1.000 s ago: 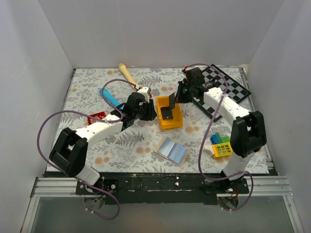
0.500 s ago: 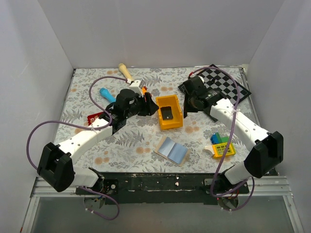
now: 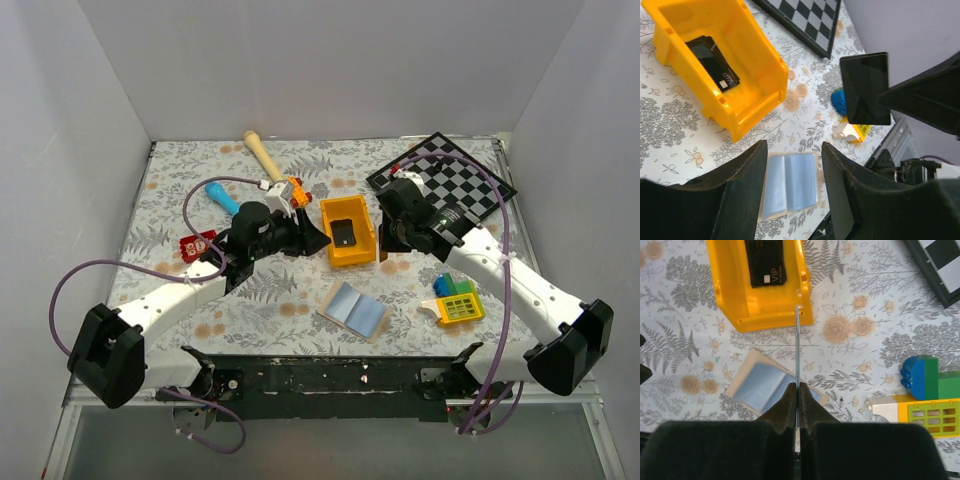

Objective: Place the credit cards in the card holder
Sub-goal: Pick up the credit card from the storage box.

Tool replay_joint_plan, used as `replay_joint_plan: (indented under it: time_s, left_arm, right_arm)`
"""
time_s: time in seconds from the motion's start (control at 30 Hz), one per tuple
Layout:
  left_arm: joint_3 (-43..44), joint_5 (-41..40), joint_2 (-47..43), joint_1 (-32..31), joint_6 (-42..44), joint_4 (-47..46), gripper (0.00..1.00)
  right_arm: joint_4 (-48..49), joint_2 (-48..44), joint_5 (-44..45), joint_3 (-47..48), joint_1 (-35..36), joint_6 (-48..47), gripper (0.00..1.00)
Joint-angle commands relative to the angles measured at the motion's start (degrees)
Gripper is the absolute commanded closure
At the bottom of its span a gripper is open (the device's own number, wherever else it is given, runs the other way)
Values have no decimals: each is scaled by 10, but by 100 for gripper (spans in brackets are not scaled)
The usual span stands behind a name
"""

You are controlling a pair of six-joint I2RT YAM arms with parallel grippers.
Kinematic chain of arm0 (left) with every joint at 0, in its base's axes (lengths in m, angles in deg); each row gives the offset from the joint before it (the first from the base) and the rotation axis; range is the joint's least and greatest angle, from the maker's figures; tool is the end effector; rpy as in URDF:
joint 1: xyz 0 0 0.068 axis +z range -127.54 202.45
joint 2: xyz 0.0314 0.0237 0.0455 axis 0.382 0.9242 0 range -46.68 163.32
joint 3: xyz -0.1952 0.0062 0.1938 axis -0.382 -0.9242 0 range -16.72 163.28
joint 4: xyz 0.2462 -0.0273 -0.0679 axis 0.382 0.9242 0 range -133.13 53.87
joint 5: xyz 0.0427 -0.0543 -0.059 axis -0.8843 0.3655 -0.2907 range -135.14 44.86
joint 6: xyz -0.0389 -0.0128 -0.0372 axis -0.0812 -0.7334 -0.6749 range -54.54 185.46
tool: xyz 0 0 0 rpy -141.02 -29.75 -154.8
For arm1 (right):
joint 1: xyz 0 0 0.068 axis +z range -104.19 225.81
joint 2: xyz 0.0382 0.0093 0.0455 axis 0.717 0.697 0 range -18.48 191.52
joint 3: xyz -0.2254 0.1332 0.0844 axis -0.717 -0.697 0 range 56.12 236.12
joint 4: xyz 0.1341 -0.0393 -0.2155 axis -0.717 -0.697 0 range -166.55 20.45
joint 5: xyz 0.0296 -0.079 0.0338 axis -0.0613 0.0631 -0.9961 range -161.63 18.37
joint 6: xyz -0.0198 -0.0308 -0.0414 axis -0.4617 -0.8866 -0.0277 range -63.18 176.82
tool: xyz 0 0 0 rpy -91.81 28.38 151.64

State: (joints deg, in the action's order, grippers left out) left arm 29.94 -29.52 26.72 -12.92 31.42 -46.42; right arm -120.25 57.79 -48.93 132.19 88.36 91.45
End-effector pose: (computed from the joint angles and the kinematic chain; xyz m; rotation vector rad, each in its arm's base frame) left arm 0.2276 -0.1740 0.2704 0.2147 2.1107 -1.0278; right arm 0.2054 0.1689 0.3471 0.0049 2.3739 0.1532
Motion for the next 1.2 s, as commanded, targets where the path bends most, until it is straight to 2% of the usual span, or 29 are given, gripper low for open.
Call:
replay_joint_plan:
  time_s: [0.0, 0.17, 0.27, 0.4, 0.67, 0.97, 1.17]
  left_arm:
    - [-31, 51, -66, 1, -32, -86, 52]
    - [-76, 63, -130, 1, -78, -141, 49]
    - [-89, 68, -150, 1, -97, -153, 47]
    - [-84, 80, -154, 1, -111, -158, 48]
    - [-64, 80, -158, 0, -121, -131, 48]
    - [-49, 59, -162, -20, -111, -95, 48]
    - [-40, 43, -153, -48, -106, -87, 48]
  right_arm:
    - [75, -56, -87, -40, 3, 17, 99]
    - [138, -117, -157, -77, 3, 38, 99]
    - [124, -120, -175, -58, 3, 59, 99]
    - [55, -100, -156, -10, 4, 128, 99]
    - [-120, -52, 41, 130, 80, 190, 99]
    - [-204, -74, 154, 105, 101, 242, 99]
    - [-244, -80, 182, 106, 101, 254, 99]
